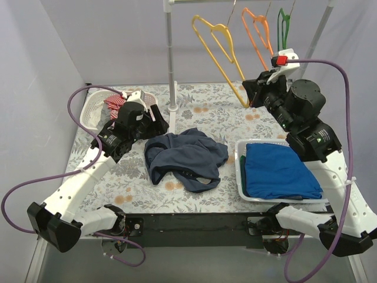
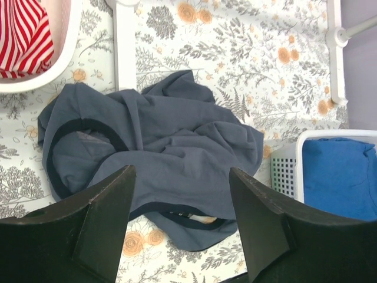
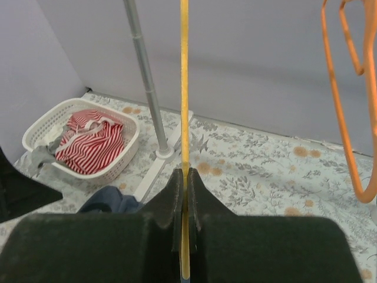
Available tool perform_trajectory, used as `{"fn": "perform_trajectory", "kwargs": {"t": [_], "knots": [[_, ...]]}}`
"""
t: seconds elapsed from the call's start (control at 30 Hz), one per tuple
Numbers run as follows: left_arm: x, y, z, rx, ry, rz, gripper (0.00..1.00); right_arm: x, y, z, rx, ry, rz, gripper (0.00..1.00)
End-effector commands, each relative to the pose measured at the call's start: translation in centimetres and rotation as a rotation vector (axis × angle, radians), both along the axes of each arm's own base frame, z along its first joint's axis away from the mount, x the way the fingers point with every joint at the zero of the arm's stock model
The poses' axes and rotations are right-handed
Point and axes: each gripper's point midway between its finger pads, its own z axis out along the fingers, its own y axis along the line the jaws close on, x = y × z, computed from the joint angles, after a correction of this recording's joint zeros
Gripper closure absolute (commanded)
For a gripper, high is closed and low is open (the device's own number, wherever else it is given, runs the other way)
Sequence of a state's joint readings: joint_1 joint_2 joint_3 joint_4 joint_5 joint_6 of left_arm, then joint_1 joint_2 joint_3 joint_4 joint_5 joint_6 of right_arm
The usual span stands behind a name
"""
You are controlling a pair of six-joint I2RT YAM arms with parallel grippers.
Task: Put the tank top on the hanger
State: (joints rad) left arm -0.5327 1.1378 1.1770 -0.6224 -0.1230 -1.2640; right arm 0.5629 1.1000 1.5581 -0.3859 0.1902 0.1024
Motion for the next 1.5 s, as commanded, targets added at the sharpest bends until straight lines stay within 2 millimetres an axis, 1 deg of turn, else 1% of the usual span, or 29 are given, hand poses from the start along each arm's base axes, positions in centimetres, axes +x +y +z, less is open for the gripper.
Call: {"fn": "perform_trajectory", "kwargs": {"t": [0.0, 0.03, 0.07, 0.1, 0.13, 0.2, 0.23, 0.27, 0.3, 0.37, 0.4, 0.43, 0.47, 0.5, 0.53, 0.57, 0.6, 0.67, 0.7, 0.73, 0.77, 0.8, 0.9, 1.03, 1.07, 1.1, 1.2, 1.33, 1.47], "knots": [[0.5, 0.2, 2.6, -0.010, -0.059, 0.003, 0.36, -2.5, 0.8, 0.2, 0.071, -0.007, 0.104, 0.99], [0.5, 0.2, 2.6, -0.010, -0.059, 0.003, 0.36, -2.9, 1.2, -1.6, 0.062, 0.032, 0.134, 0.99], [0.5, 0.2, 2.7, -0.008, -0.059, 0.002, 0.36, -3.4, 1.4, -2.2, 0.065, 0.049, 0.152, 0.99], [0.5, 0.2, 2.6, -0.008, -0.058, 0.001, 0.36, -4.4, 1.1, -2.8, 0.068, 0.066, 0.168, 0.99], [0.5, 0.3, 2.5, -0.003, -0.053, 0.001, 0.36, -5.3, 1.8, -3.8, 0.077, 0.099, 0.219, 0.99], [0.4, 0.4, 1.9, 0.009, -0.039, 0.004, 0.36, -6.6, 1.9, -6.9, 0.065, 0.175, 0.255, 0.99], [0.2, 0.5, 1.6, 0.012, -0.025, 0.007, 0.36, -7.5, 2.2, -7.8, 0.072, 0.203, 0.291, 0.99], [-0.1, 0.6, 0.6, 0.017, -0.001, 0.009, 0.36, -8.2, 2.1, -9.6, 0.069, 0.240, 0.305, 0.99], [-0.4, 0.7, 0.0, 0.016, 0.013, 0.007, 0.36, -8.8, 2.2, -10.6, 0.068, 0.263, 0.322, 0.99], [-1.1, 0.9, -1.3, 0.008, 0.047, 0.014, 0.37, -10.8, 2.6, -12.0, 0.082, 0.301, 0.398, 0.99], [-1.6, 1.2, -2.8, 0.023, 0.081, 0.025, 0.38, -11.3, 2.7, -13.7, 0.075, 0.341, 0.414, 0.99], [-2.0, 1.7, -3.8, 0.036, 0.103, 0.044, 0.39, -12.1, 2.9, -14.8, 0.070, 0.378, 0.444, 0.99], [-2.5, 2.1, -4.0, 0.024, 0.111, 0.065, 0.41, -12.8, 2.6, -15.0, 0.071, 0.375, 0.454, 0.99], [-3.1, 2.7, -5.4, 0.038, 0.139, 0.083, 0.41, -13.2, 2.5, -16.5, 0.061, 0.410, 0.455, 0.99], [-3.5, 3.2, -6.1, 0.048, 0.155, 0.104, 0.43, -13.7, 2.3, -17.2, 0.053, 0.433, 0.460, 0.99], [-4.1, 3.6, -6.2, 0.026, 0.160, 0.128, 0.44, -14.4, 2.1, -17.4, 0.052, 0.435, 0.469, 0.99], [-4.8, 4.1, -7.8, 0.040, 0.195, 0.145, 0.44, -14.7, 2.0, -17.9, 0.046, 0.447, 0.477, 0.99], [-6.0, 4.6, -9.4, 0.033, 0.240, 0.167, 0.47, -16.0, 1.8, -18.6, 0.046, 0.471, 0.508, 0.99], [-6.6, 4.8, -9.7, 0.005, 0.250, 0.186, 0.48, -16.3, 1.8, -18.7, 0.048, 0.475, 0.517, 0.99], [-7.4, 5.0, -11.4, 0.008, 0.289, 0.191, 0.50, -16.9, 1.7, -18.8, 0.052, 0.476, 0.530, 0.99], [-8.0, 4.8, -12.0, -0.010, 0.310, 0.184, 0.52, -17.3, 1.5, -19.0, 0.049, 0.489, 0.532, 0.99], [-8.3, 4.4, -12.1, -0.043, 0.304, 0.178, 0.54, -17.5, 1.3, -19.1, 0.046, 0.495, 0.531, 0.99], [-8.5, 4.1, -12.7, -0.047, 0.325, 0.187, 0.57, -18.2, 0.8, -19.0, 0.042, 0.497, 0.526, 0.99], [-9.2, 4.0, -15.1, -0.044, 0.406, 0.244, 0.67, -19.0, 0.4, -18.7, 0.039, 0.496, 0.535, 0.99], [-9.7, 4.4, -16.5, -0.033, 0.432, 0.262, 0.69, -19.2, 0.4, -18.6, 0.040, 0.494, 0.537, 0.99], [-9.8, 4.5, -17.0, -0.038, 0.437, 0.279, 0.72, -19.4, 0.3, -18.7, 0.037, 0.500, 0.537, 0.99], [-10.3, 5.0, -18.7, -0.048, 0.466, 0.324, 0.73, -19.9, 0.1, -18.7, 0.038, 0.501, 0.545, 0.99], [-10.5, 4.8, -19.8, -0.052, 0.482, 0.323, 0.73, -20.6, -0.1, -18.8, 0.038, 0.508, 0.561, 0.99], [-10.1, 4.6, -20.4, -0.050, 0.473, 0.318, 0.69, -21.1, 0.1, -19.0, 0.039, 0.521, 0.584, 0.99]]}}
